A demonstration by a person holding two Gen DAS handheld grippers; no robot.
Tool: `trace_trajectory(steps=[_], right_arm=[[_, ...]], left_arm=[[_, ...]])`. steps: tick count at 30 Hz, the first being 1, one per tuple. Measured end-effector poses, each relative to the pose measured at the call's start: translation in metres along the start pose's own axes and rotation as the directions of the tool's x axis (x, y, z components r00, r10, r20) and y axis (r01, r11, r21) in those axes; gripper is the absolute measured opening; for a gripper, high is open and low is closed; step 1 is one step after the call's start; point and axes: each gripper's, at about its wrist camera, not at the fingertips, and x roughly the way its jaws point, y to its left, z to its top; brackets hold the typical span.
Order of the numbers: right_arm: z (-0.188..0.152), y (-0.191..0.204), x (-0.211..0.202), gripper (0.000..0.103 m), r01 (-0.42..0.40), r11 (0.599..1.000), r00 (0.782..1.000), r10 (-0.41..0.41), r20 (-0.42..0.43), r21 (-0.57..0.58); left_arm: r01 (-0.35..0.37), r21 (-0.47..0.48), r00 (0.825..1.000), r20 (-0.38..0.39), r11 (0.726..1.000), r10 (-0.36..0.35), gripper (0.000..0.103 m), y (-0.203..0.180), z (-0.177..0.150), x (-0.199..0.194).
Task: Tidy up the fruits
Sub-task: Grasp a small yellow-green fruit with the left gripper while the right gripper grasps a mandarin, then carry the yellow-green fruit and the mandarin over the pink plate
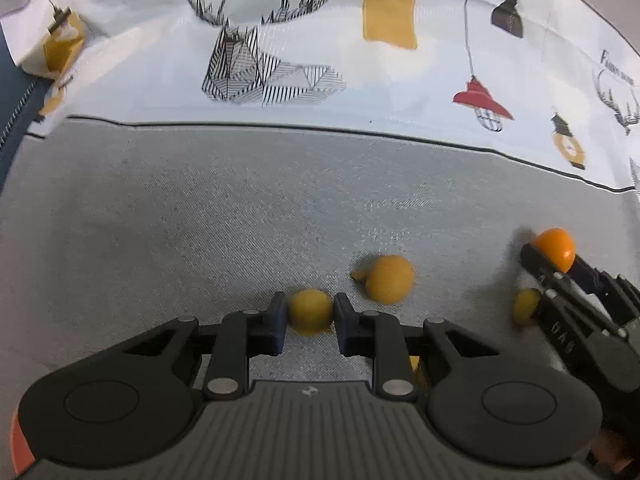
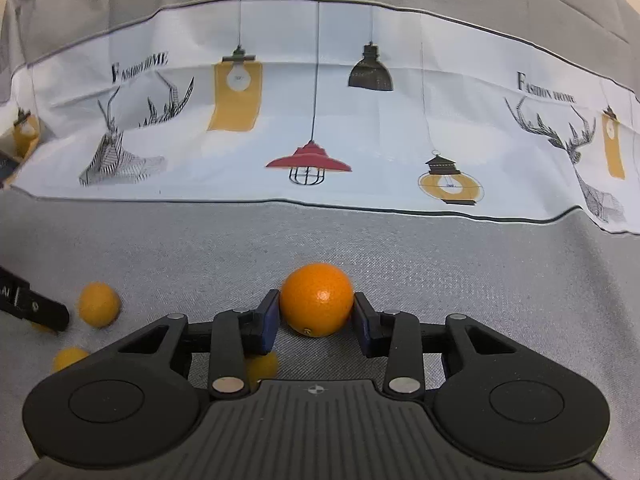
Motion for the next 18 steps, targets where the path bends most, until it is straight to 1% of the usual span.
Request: trace_trajectory(steps=[3, 6, 9, 12, 14, 18], right_arm=[[0.007, -0.008, -0.015, 0.039, 0.013, 0.999, 0.999, -0.014, 0.032, 0.037], [0.016, -0.015, -0.039, 0.039, 0.015, 0.998, 0.997, -0.019, 0.076, 0.061], [0.021, -0.021, -0.072, 0.039, 0.011, 0.997, 0.994, -0.02, 0.11, 0.08], [0.016, -0.022, -0.112, 0.039, -0.007, 0.995, 0.992, -0.006, 0.128, 0.096], [0.008, -0.019, -0.139, 0.039, -0.021, 0.996, 0.991, 0.009, 0.131, 0.086], [-0.014, -0.003, -0.195, 0.04, -0.064, 0.997, 0.993, 0.059, 0.103, 0.046]], left_arm=[[0.008, -0.008, 1.0, 0.029, 1.0, -0.008, 0.027, 0.004, -0.004, -0.018], [0.011, -0.009, 0.997, 0.072, 1.0, -0.011, 0.027, 0.01, -0.01, -0.048], [0.005, -0.006, 0.993, 0.116, 1.0, -0.004, 0.027, 0.016, -0.025, -0.085], [-0.006, -0.011, 0.989, 0.146, 1.0, 0.008, 0.027, 0.026, -0.048, -0.123], [-0.02, -0.017, 0.987, 0.16, 1.0, 0.023, 0.027, 0.034, -0.067, -0.148], [-0.051, -0.037, 0.983, 0.174, 0.998, 0.057, 0.027, 0.051, -0.11, -0.192]])
